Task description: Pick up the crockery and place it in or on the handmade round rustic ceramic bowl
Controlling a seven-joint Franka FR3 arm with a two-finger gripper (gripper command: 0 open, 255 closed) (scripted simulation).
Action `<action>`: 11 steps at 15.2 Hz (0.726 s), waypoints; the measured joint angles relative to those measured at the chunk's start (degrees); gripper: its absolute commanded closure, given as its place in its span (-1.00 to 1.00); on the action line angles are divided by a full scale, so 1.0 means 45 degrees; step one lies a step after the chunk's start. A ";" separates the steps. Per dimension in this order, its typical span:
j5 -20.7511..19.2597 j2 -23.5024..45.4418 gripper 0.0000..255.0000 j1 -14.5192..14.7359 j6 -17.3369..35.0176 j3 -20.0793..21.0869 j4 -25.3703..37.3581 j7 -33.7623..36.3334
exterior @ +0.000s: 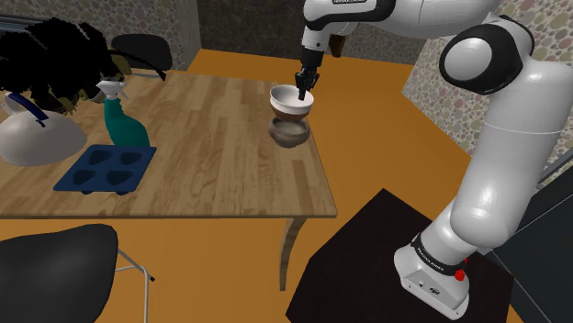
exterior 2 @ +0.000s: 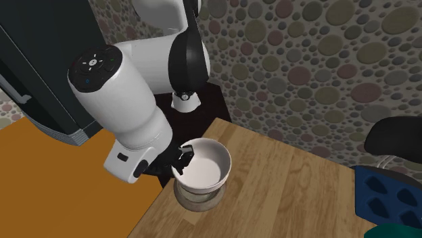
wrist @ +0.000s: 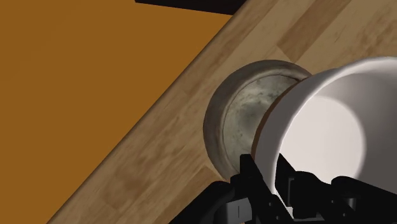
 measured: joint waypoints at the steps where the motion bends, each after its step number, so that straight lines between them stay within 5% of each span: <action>1: 0.0003 -0.0008 1.00 0.0008 0.0150 0.0002 -0.0161 -0.0015; 10: 0.0025 0.0065 1.00 0.0028 0.0733 0.0013 -0.0668 -0.0086; 11: 0.0026 0.0065 -1.00 0.0028 0.0734 0.0013 -0.0669 -0.0086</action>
